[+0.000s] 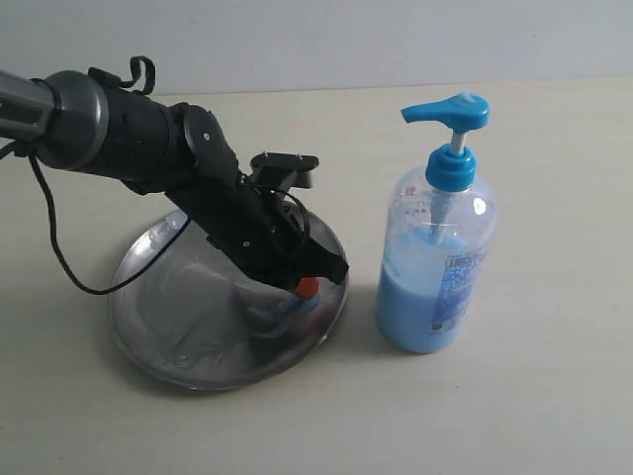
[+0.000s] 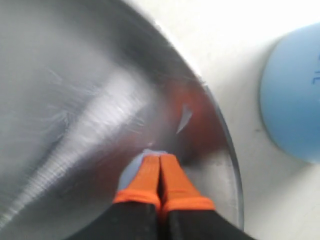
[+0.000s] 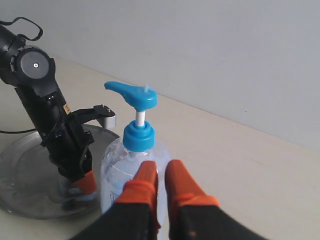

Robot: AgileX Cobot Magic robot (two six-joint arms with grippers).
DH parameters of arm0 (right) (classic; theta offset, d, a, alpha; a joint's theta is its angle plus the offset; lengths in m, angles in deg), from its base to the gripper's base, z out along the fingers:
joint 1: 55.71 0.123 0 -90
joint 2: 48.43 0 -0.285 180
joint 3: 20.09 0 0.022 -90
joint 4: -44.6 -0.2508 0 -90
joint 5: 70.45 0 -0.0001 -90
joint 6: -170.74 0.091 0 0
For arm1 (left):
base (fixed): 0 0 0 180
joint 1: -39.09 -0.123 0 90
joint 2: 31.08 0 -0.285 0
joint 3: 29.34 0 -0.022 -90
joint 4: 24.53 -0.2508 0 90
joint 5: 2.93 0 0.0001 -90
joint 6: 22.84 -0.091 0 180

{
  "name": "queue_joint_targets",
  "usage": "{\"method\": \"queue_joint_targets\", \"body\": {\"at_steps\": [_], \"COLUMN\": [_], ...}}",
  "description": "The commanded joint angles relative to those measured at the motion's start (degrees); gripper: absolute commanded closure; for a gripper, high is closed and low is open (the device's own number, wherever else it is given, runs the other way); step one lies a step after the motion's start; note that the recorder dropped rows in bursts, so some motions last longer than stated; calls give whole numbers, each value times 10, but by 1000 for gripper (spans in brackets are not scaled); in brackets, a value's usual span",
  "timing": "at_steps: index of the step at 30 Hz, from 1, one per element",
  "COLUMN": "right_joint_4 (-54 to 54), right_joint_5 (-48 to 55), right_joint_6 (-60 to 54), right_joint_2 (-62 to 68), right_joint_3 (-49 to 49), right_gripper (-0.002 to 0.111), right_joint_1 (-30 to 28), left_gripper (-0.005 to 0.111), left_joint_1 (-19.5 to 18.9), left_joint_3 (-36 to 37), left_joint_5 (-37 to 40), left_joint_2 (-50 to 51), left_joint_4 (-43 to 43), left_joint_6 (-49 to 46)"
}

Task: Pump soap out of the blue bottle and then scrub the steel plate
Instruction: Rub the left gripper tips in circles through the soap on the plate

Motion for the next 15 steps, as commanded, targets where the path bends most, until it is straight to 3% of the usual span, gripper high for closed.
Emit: {"method": "queue_joint_targets", "body": {"at_steps": [1,6,10,15], "right_joint_4": [7,7,7,7], "right_joint_5": [-8,-8,-8,-8], "right_joint_6": [-1,-1,-1,-1], "right_joint_2": [-2,-2,-2,-2], "right_joint_3": [-1,-1,-1,-1], "right_gripper": [99,99,99,99], "right_joint_1": [1,1,1,1], "left_gripper": [107,107,107,107], "left_joint_1": [2,1,1,1], "left_joint_3": [-5,-5,-5,-5], "left_joint_5": [-10,-8,7,93], "left_joint_2": [-1,-1,-1,-1], "left_joint_4": [0,-39,-154,-195], "left_joint_6": [0,12,100,104]}}
